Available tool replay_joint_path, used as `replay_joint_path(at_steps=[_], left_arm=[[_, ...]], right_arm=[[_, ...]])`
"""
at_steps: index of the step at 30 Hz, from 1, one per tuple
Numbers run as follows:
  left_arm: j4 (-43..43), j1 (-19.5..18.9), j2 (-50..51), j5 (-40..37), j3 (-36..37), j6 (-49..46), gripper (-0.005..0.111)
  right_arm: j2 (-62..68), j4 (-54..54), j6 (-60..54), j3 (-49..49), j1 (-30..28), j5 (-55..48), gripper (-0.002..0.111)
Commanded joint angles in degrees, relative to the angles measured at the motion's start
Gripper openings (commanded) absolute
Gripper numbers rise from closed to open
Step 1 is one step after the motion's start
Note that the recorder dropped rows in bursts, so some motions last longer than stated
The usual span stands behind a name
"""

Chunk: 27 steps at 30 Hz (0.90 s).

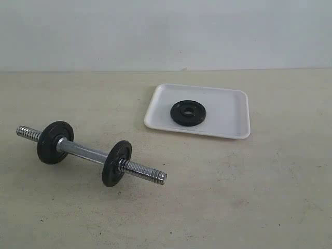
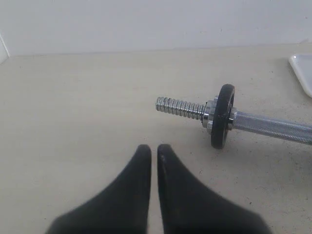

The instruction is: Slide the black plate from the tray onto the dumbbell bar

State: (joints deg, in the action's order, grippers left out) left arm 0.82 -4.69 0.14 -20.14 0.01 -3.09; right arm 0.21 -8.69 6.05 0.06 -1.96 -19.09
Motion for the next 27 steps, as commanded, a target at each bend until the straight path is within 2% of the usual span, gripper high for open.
replay_joint_path(at_steps=[1, 23, 27], left_arm=[[0.3, -0.2, -0.1, 0.6, 0.0, 0.1, 0.004], [0.3, -0.2, -0.1, 0.6, 0.0, 0.1, 0.004], [0.3, -0.2, -0.1, 0.6, 0.0, 0.1, 0.004]], right_arm=[[-0.2, -0.5, -0.1, -0.1, -0.3, 0.1, 0.001], [-0.2, -1.2, -0.1, -0.1, -0.3, 1.3, 0.001], [-0.2, -6.2, -1.4, -0.1, -0.3, 1.8, 0.001]])
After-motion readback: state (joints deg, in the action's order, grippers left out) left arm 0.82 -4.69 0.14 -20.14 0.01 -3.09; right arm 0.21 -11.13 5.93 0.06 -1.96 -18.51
